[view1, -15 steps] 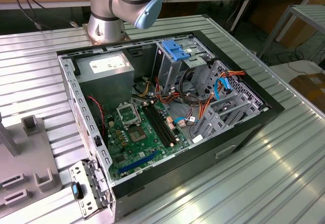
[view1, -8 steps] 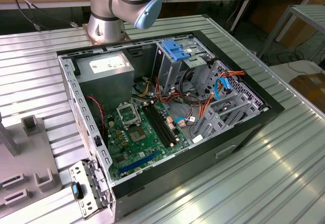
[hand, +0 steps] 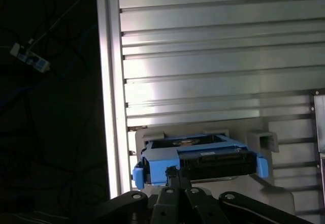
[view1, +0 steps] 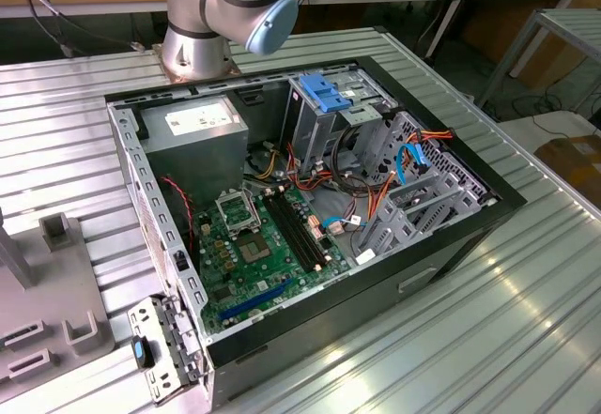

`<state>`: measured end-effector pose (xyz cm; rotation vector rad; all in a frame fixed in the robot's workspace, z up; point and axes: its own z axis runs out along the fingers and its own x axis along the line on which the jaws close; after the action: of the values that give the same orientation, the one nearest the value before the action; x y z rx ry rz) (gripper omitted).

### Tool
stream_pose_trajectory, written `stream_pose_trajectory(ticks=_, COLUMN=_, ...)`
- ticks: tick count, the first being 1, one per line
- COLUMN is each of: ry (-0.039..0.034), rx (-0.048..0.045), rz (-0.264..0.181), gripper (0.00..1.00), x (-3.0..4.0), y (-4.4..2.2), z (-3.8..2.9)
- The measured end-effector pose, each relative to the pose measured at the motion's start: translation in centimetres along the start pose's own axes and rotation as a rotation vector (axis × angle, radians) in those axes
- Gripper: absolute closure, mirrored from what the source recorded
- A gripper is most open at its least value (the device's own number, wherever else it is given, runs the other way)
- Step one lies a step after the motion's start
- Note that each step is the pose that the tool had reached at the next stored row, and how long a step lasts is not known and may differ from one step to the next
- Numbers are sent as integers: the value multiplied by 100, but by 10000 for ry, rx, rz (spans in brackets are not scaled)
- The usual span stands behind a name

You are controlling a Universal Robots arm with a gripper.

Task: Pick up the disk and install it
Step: 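Reach for the disk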

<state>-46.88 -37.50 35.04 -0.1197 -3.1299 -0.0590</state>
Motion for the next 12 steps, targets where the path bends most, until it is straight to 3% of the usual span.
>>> stream_pose_trajectory(ticks=4, ry=-2, rx=2, rz=0, gripper=89, x=53, y=39, z=23)
stream_pose_trajectory(ticks=12, ry=-3, rx=9, rz=0, gripper=89, x=59, y=40, z=40)
